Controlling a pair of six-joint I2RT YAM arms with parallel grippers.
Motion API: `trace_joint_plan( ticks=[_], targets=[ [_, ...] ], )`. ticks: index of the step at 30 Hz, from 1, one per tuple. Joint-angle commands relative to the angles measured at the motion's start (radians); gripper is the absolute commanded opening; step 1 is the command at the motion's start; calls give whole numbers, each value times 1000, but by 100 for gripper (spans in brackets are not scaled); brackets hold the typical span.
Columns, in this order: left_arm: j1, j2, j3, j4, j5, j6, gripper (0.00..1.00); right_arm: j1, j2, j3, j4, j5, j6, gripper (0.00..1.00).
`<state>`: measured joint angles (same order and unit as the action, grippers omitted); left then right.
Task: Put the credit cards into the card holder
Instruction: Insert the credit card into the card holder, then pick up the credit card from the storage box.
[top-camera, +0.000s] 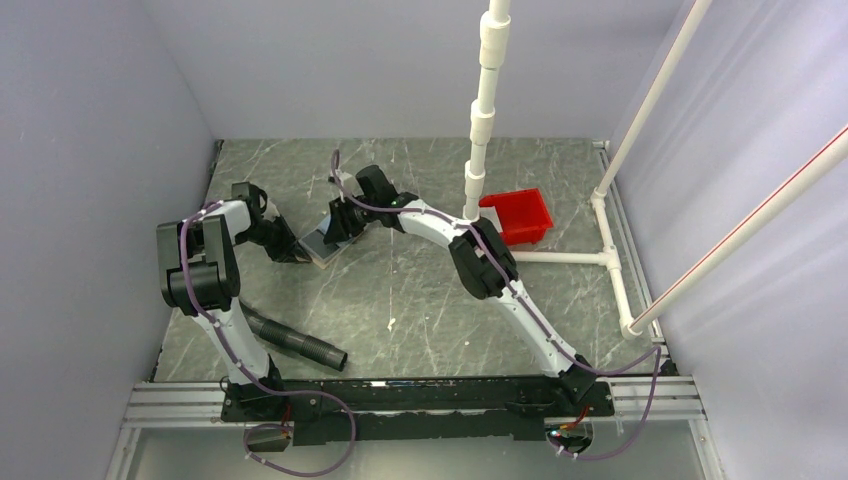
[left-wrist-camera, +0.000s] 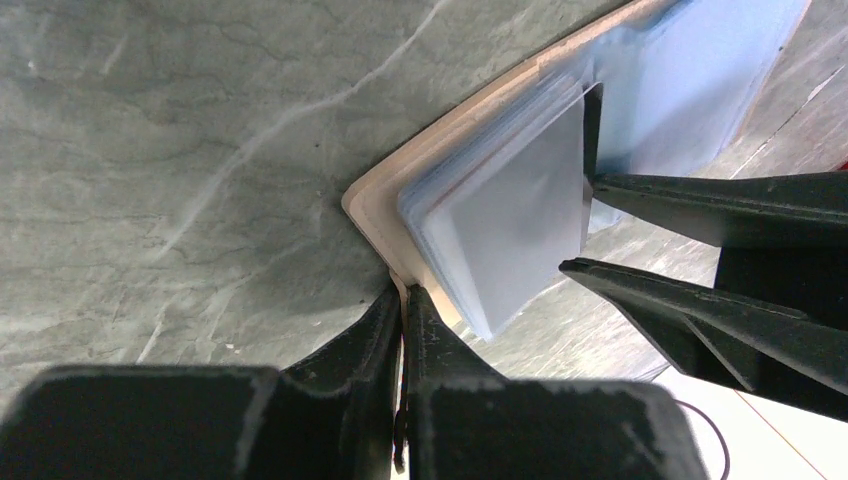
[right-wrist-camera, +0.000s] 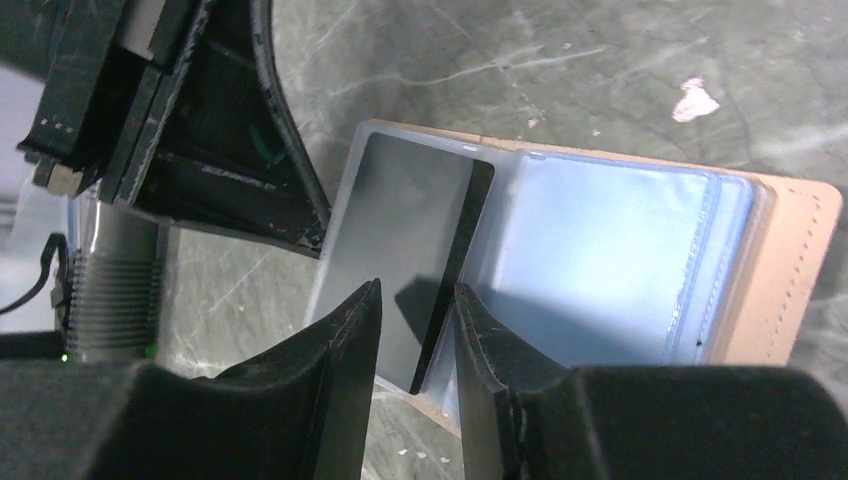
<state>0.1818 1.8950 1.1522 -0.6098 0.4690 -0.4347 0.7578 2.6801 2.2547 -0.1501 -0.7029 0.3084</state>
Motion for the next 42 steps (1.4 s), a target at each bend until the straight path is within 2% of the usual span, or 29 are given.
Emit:
trace_joint_plan(
  ticks=[1, 5, 7, 10, 13, 15, 19, 21, 23, 27, 30, 32, 35, 37, 39, 42],
  targets=[
    [-22, -12, -4, -39, -53, 22, 11, 21, -1, -8, 79, -217, -102, 35],
    [-26, -11, -3, -32, -43, 21, 11, 31, 8, 13, 84, -294, -129, 37],
    [-31, -11, -4, -33, -46, 21, 11, 31, 2, -1, 132, -265, -86, 40],
    [-33, -19, -8, -35, -52, 20, 11, 35, -18, 13, 104, -183, -34, 47],
    [-31, -39, -20, -40, -72, 9, 13, 41, -65, 81, -98, 70, -40, 56],
    [-32, -55, -34, -44, -82, 1, 19, 44, -121, 94, -228, 260, -29, 65],
    [-31, -97, -65, -51, -68, -21, 26, 52, -272, 56, -400, 468, -67, 75],
    [-30, -118, -90, -56, -62, -29, 30, 77, -357, 22, -485, 552, -96, 76],
    [-26, -149, -118, -55, -51, -41, 36, 119, -471, -82, -525, 632, -110, 76],
    [-24, -246, -146, -59, -29, -39, 51, 161, -785, -442, -504, 726, -97, 75],
    [-27, -346, -143, -71, -69, -13, 66, 183, -1143, -804, -416, 838, -114, 74],
    [-30, -420, -141, -57, -67, 10, 72, 190, -1398, -1096, -330, 924, -129, 74],
    [-55, -484, -125, -24, -19, 19, 79, 157, -1700, -1354, -267, 1077, -78, 78],
    [-90, -503, -98, -4, 0, 13, 84, 66, -1819, -1443, -290, 1157, -3, 78],
    [-148, -504, -61, 14, -8, 15, 87, -120, -1849, -1484, -328, 1141, 60, 77],
    [-239, -475, -5, 20, -48, 30, 87, -399, -1788, -1480, -293, 911, 58, 75]
  ],
)
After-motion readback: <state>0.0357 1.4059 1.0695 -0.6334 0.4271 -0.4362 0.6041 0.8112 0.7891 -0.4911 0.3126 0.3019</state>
